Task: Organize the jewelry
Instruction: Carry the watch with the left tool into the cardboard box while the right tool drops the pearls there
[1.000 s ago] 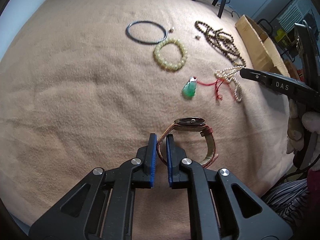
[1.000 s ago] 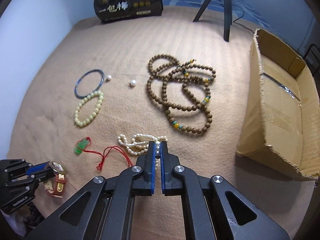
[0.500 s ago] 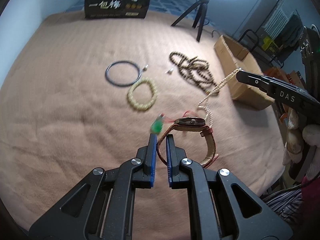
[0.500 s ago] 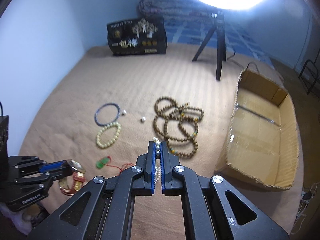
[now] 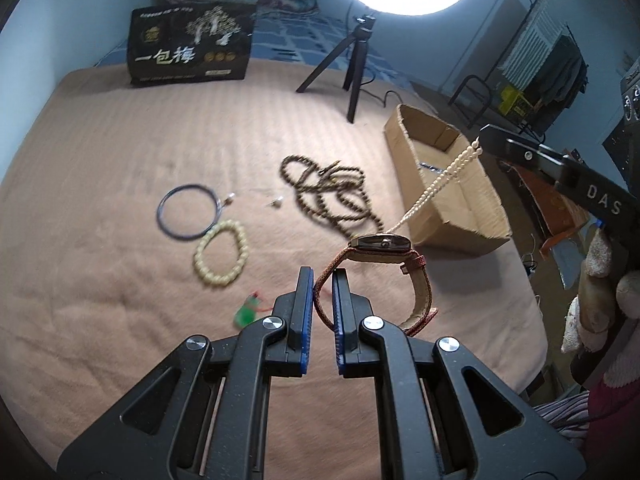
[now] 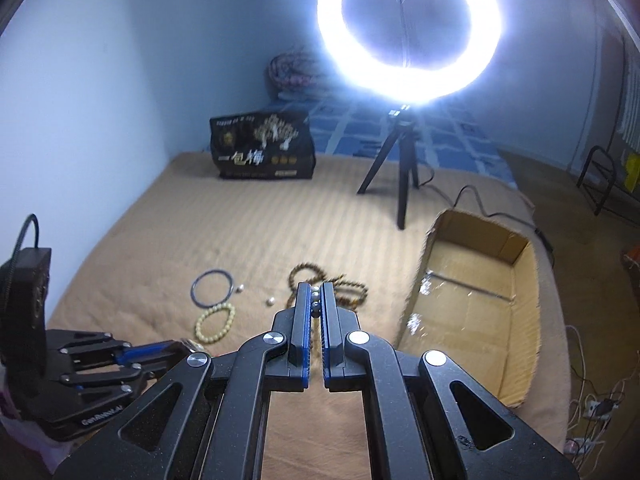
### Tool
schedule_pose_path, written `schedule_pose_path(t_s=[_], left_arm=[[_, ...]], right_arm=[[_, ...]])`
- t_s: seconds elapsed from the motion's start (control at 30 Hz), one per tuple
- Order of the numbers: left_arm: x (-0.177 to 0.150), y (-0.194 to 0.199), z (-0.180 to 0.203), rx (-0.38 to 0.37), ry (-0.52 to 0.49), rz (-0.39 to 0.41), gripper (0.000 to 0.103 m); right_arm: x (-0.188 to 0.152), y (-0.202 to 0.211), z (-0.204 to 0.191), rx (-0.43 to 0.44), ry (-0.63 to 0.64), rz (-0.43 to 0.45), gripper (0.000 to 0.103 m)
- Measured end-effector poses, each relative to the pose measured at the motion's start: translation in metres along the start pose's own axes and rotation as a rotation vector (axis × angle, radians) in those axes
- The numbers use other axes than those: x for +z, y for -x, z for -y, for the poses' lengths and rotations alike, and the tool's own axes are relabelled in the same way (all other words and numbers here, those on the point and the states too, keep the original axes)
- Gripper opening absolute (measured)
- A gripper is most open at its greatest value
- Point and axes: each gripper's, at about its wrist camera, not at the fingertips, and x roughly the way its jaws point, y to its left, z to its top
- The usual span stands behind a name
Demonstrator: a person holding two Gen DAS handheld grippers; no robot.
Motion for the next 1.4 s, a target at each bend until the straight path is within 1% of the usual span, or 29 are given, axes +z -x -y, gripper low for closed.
schedule_pose_path(t_s=[0.13,0.23,0.33,0.53,0.63,0.73,0.83,0.97,1.23,1.4], left_arm=[[0.009,-0.003,0.013,-0.014,-0.008,0.017,0.007],[0.017,-0.007,0.022,-0.029,-0.005,0.028,0.007],[0.025,-0.011,0.034,-0.05,-0.008,0.035,0.007],[0.035,-0.023,0.061,-0.08,-0.028,0.046,0.007],[0.04,-0.032,0.074,-0.102,-0.036,0.038,0.007],[0.046,-0.042,0.089,-0.105,-0.065,0.044,0.007],[0.051,-0.053,0.104,-0.1,-0.101,0.048,0.007],[0.057,-0.074,0.118,-0.096,-0.125,0.031,0.007],[0.065,-0.11,0.132,-0.086,-0.148,-0.008,0.007],[0.063,-0.126,0.138,-0.072,-0.157,-0.03,0.007]], right_arm=[[0.008,0.014,0.013,-0.017,-0.021,0.049,0.003],[0.015,0.027,0.026,-0.047,-0.036,0.1,0.003],[0.02,0.036,0.04,-0.073,-0.057,0.132,0.003],[0.024,0.045,0.068,-0.128,-0.104,0.164,0.003],[0.024,0.048,0.081,-0.159,-0.125,0.173,0.003],[0.023,0.048,0.095,-0.183,-0.144,0.172,0.003],[0.019,0.042,0.109,-0.197,-0.163,0.151,0.003],[0.008,0.03,0.125,-0.224,-0.176,0.096,0.003],[-0.012,0.001,0.151,-0.237,-0.223,-0.018,0.003],[-0.024,-0.015,0.162,-0.243,-0.246,-0.088,0.003]])
